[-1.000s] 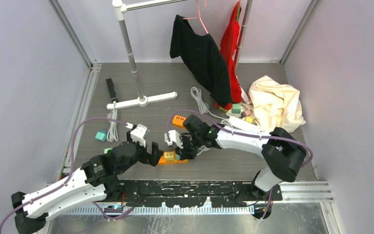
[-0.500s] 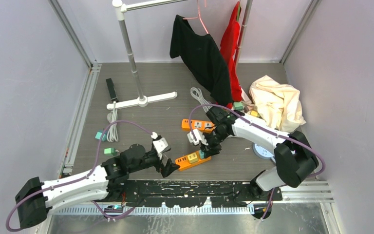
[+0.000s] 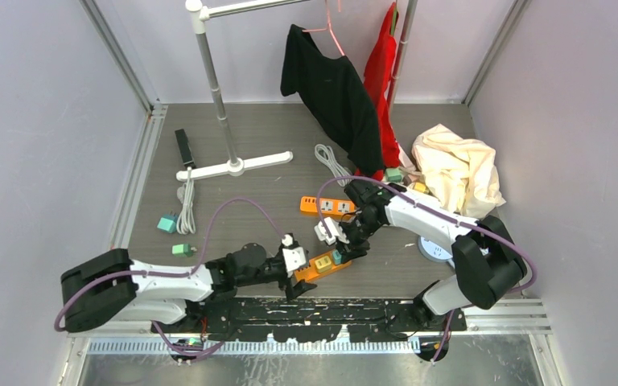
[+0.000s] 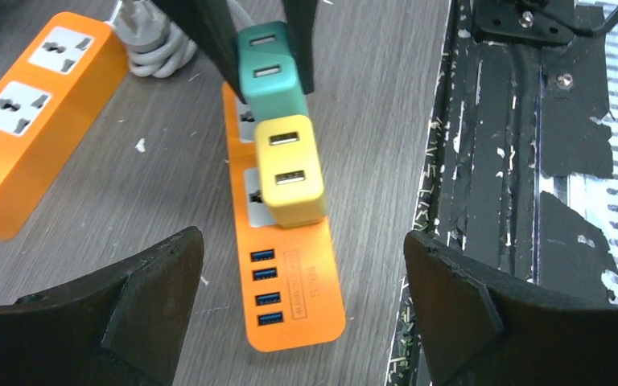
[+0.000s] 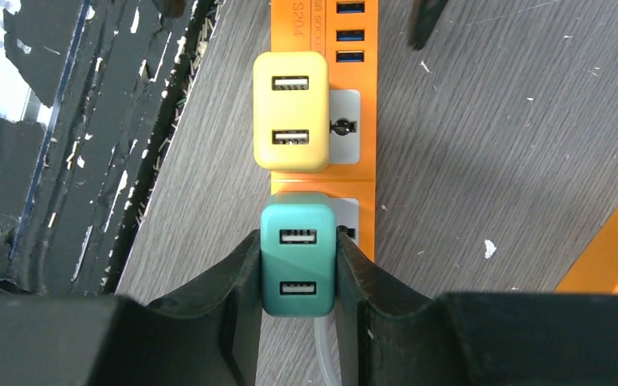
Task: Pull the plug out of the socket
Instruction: Remove the plug from the socket.
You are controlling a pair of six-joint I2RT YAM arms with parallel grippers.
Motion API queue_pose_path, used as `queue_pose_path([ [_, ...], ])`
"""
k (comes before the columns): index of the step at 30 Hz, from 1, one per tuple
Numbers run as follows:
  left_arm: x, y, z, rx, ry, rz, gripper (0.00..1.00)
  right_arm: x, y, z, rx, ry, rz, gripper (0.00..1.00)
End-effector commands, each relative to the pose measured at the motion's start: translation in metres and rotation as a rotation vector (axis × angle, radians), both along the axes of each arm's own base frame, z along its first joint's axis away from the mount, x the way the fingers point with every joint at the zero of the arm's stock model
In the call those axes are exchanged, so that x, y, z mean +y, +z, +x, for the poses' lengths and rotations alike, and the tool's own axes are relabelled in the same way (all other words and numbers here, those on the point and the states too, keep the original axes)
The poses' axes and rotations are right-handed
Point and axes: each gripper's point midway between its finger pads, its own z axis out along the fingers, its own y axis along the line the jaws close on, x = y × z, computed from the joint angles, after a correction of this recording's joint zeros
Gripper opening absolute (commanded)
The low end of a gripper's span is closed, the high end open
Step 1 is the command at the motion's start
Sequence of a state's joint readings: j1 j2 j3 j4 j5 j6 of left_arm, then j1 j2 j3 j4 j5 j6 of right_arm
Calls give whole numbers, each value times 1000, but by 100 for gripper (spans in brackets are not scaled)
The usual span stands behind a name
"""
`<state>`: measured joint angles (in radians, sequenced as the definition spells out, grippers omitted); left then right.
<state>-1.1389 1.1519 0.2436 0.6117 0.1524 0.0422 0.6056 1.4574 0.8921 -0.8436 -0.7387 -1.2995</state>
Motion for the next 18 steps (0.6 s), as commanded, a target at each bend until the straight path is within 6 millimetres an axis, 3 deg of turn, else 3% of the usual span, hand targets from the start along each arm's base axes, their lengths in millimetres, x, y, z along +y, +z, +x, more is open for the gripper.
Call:
queue_pose_path([
  [1, -23, 28, 6, -134, -2, -104, 94, 2, 8, 10, -65, 7, 36, 17],
  [9, -31, -7, 17, -138, 63, -35, 91, 3, 10, 10, -58, 3, 49, 18],
  [18, -34, -21, 31, -135, 142, -45, 70, 1, 9, 10, -49, -3, 47, 18],
])
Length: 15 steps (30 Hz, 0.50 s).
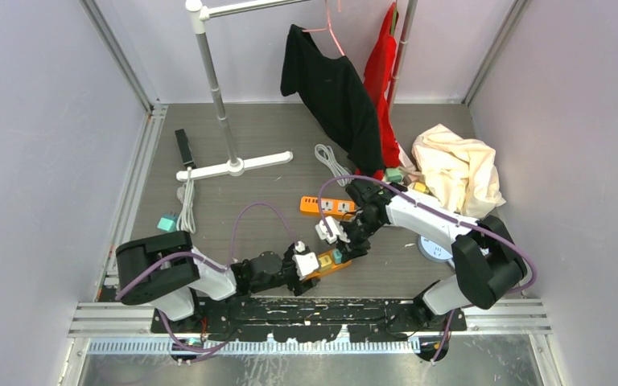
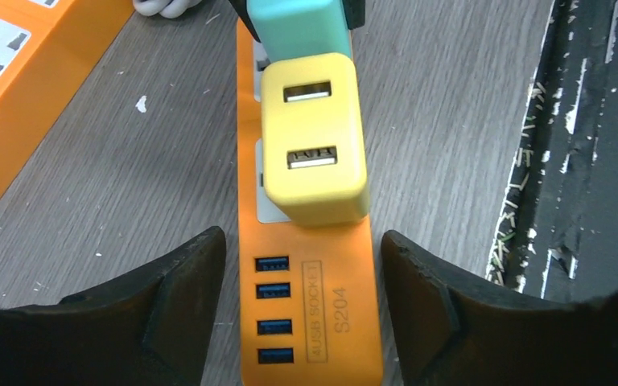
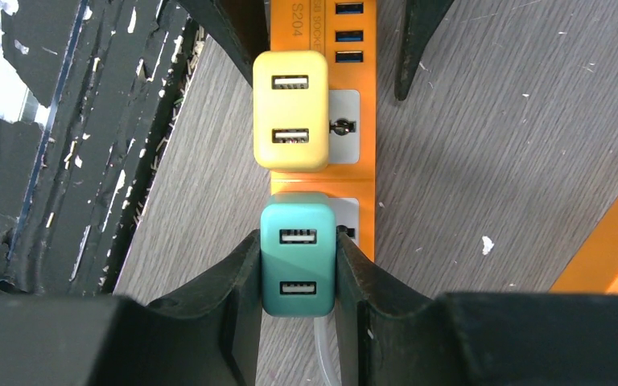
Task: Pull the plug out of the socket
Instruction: Remove the plug from the socket.
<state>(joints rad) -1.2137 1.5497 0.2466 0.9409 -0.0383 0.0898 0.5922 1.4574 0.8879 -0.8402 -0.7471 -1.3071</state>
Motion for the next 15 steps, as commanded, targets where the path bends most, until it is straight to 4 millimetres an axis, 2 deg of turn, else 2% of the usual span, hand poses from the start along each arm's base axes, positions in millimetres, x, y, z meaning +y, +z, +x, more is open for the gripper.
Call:
queue_pose_path([
  [1, -21, 34, 15, -68, 41, -144, 66, 2, 8, 8, -47, 3, 35, 18],
  [4, -24, 30, 14, -61, 30, -145, 46, 2, 7, 8, -38, 6, 29, 19],
  [7, -26, 25, 11, -54, 15, -139, 30, 1, 4, 7, -30, 11, 23, 20],
  [10, -25, 22, 11, -53, 12, -138, 8, 1, 3, 5, -18, 16, 26, 29],
  [12, -25, 20, 11, -53, 15, -140, 0, 3, 4, 3, -10, 20, 36, 35],
  [15, -25, 18, 12, -53, 20, -142, 0, 5, 7, -1, 5, 25, 57, 43],
])
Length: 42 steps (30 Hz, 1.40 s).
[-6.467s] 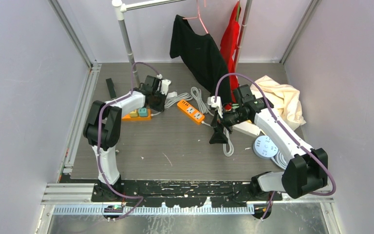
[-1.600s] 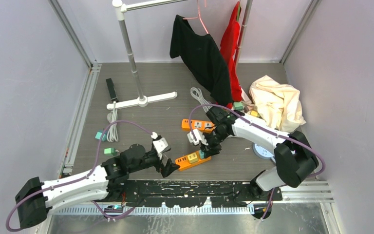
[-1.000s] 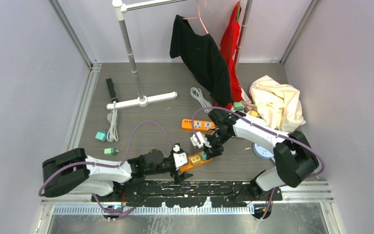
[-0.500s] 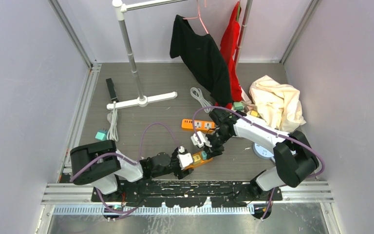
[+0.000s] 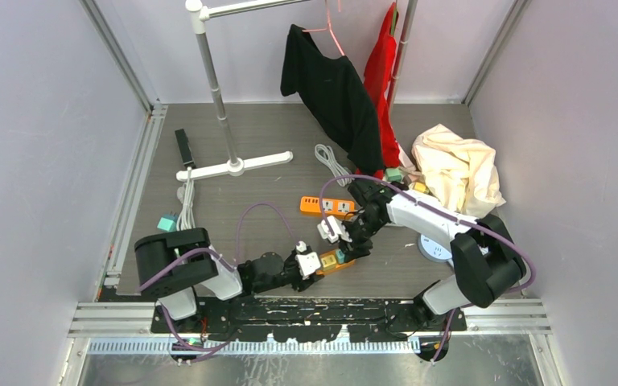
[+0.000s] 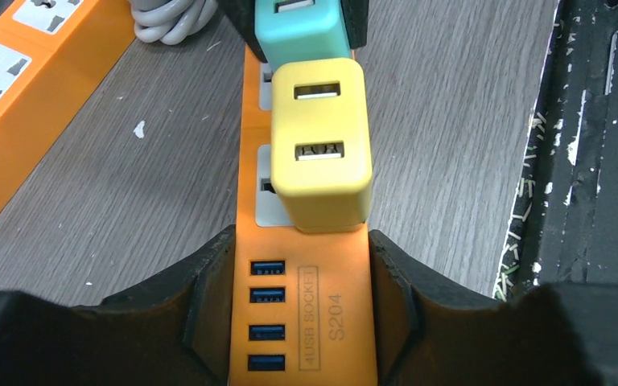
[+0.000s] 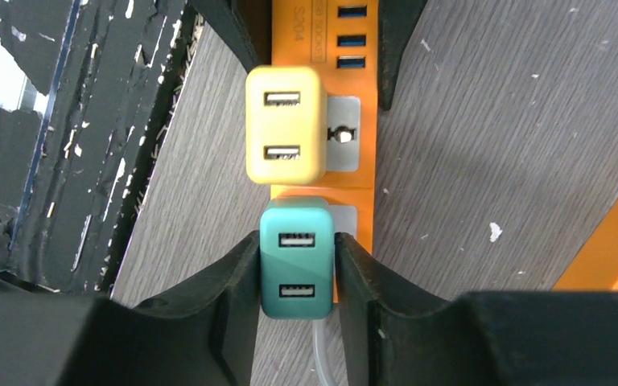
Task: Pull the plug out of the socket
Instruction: Remove the plug from the socket.
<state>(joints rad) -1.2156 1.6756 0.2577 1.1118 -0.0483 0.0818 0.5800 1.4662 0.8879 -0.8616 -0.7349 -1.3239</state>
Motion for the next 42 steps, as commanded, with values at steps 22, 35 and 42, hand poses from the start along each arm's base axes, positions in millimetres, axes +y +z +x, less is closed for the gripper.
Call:
queue_pose_path([
  [22, -10, 7, 12, -30, 43, -99, 0, -14, 45, 9, 24, -39, 137, 7],
  [35, -15, 0, 12, 4, 24, -81, 0, 21, 39, -11, 58, 27, 158, 1],
  [42, -16, -3, 14, 23, 20, -74, 0, 13, 36, -3, 15, 11, 121, 1],
])
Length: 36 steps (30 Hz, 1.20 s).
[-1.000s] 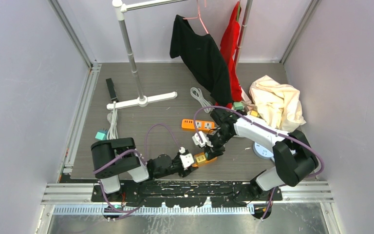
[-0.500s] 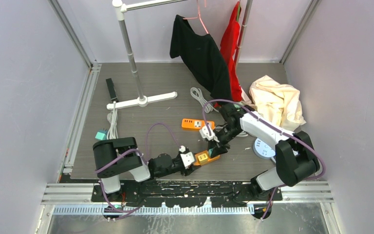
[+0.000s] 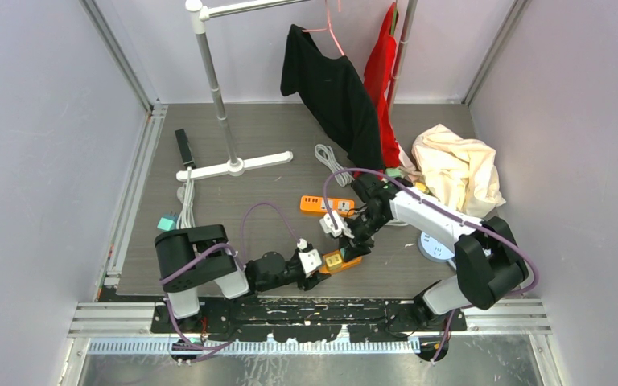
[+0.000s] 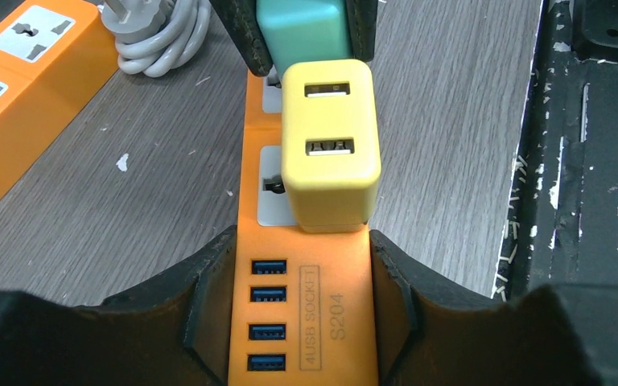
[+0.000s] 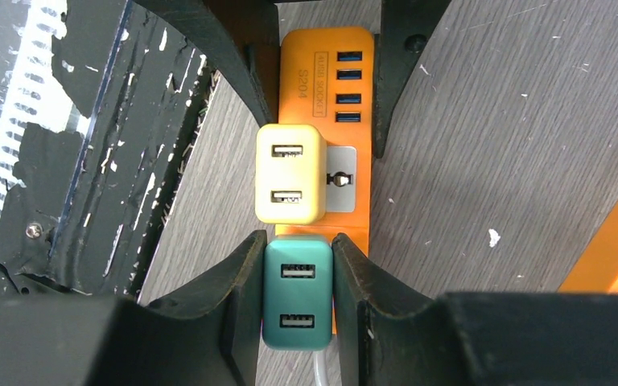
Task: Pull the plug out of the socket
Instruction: Remove the plug from the socket, then place the plug at the center of the board.
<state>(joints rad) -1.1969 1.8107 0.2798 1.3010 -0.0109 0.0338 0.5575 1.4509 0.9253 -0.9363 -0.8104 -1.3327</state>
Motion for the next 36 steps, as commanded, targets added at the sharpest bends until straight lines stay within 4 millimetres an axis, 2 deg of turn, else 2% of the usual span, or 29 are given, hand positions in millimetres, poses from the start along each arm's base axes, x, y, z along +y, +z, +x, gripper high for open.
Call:
queue_pose_path([
  [1, 0, -4, 9, 0, 24, 17, 0, 8, 21, 5, -31, 4, 66, 1],
  [7, 0, -4, 9, 1, 21, 11, 0, -14, 46, 21, -36, -95, 121, 1],
  [12, 2, -3, 9, 0, 28, 6, 1, -19, 69, 31, -30, -183, 190, 1],
  [14, 3, -2, 11, 0, 43, -3, 13, -21, 76, 42, 1, -284, 181, 1],
  [20, 4, 0, 12, 0, 50, -16, 50, -46, 89, 101, 30, -671, 170, 3],
  [25, 6, 1, 10, -3, 47, -25, 72, -94, 92, 156, 28, -1060, 207, 5],
  [28, 8, 3, 9, -7, 47, -41, 80, -125, 93, 189, 12, -1284, 262, 6],
  [31, 8, 4, 8, -11, 42, -50, 82, -153, 87, 222, -6, -1545, 346, 10],
  [32, 8, 4, 8, -11, 37, -49, 82, -159, 82, 229, 35, -1653, 389, 11],
  [33, 8, 4, 7, -11, 34, -49, 82, -164, 85, 239, 46, -1729, 444, 13],
  [36, 8, 4, 5, -9, 23, -49, 82, -174, 86, 262, 122, -1899, 576, 27],
])
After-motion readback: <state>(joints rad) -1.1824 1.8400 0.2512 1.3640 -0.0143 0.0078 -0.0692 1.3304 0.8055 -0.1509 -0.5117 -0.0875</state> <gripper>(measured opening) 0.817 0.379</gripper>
